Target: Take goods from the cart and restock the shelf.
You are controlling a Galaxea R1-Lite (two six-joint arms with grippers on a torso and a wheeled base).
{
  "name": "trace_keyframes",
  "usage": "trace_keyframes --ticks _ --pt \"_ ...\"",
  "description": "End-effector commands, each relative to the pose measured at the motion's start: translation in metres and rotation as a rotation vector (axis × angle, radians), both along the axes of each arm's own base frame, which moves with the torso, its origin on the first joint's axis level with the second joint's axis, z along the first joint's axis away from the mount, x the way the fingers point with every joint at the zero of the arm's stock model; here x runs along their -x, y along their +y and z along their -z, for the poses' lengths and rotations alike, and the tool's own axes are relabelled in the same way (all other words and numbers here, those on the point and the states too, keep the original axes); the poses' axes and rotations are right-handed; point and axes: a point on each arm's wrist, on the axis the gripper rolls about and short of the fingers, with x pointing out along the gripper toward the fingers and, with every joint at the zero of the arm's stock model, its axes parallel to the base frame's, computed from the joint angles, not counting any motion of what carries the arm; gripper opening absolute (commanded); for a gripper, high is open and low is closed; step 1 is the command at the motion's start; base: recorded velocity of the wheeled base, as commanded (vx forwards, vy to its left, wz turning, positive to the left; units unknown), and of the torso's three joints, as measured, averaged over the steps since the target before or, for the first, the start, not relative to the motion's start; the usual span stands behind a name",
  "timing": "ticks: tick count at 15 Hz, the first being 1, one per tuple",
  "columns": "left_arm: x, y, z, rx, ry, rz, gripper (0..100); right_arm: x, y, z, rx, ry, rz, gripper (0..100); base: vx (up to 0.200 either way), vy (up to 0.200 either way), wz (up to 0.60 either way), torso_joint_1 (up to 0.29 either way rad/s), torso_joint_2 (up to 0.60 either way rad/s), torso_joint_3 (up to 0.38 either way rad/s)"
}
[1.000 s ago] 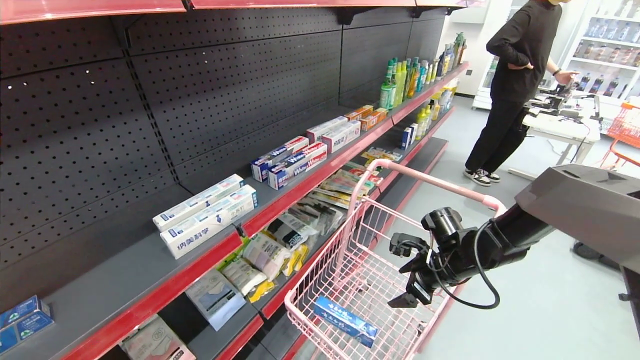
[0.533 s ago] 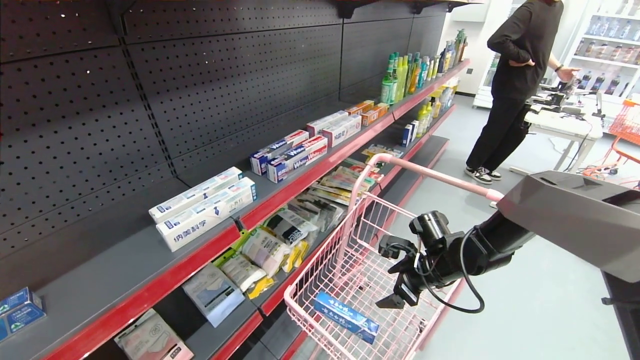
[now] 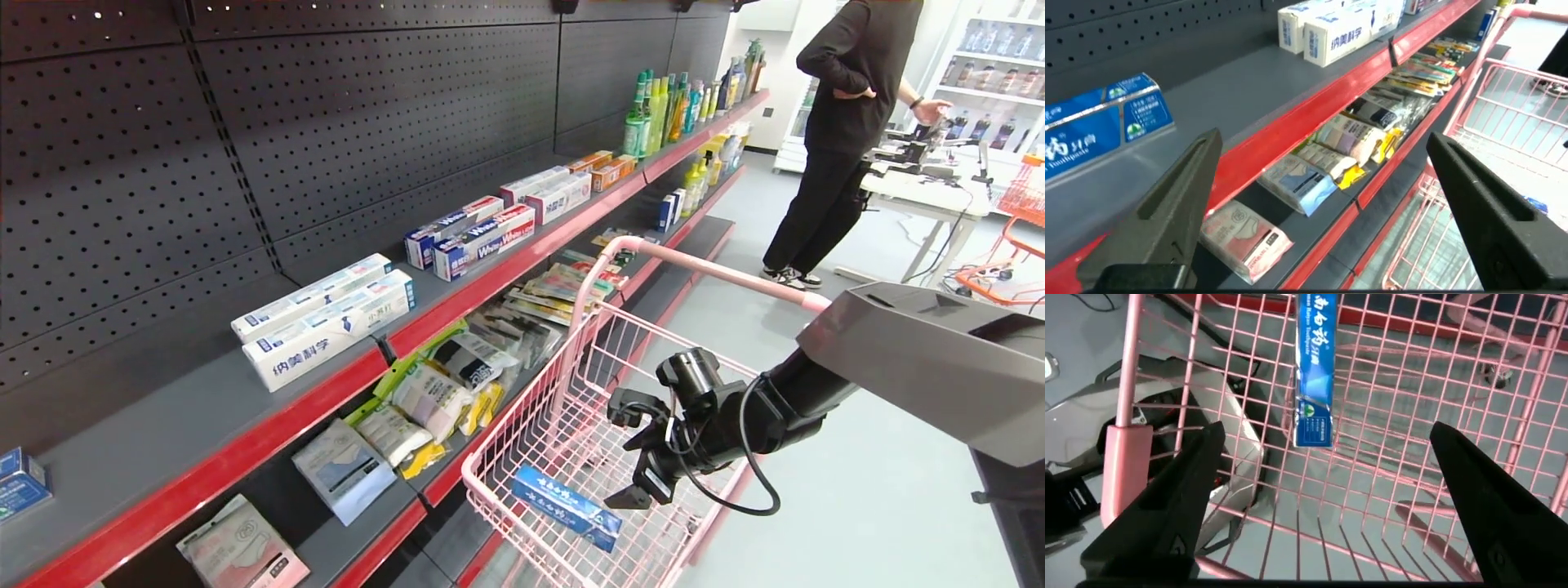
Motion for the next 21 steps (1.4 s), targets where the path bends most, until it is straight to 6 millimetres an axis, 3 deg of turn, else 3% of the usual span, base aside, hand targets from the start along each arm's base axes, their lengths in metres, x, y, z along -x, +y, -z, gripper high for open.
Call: trace_keyframes --ticks 1,15,21 --pt "-0.0001 0.0 -0.0001 0.0 0.001 0.0 100 0.0 0.004 0.0009 -0.001 -0.002 -0.012 100 0.0 0.0 0.0 -0.154 0.34 0.178" --pt "-0.0001 0.0 -0.0001 0.0 0.001 0.0 100 -0.003 0.0103 -0.0015 0.013 -0.033 -0.023 100 0.0 0.0 0.04 -0.171 0.39 0.214" --pt "-0.0001 0.0 -0.0001 0.0 0.001 0.0 100 -0.0044 0.0075 0.0001 0.019 -0.03 -0.008 100 0.0 0.0 0.0 -0.034 0.09 0.05"
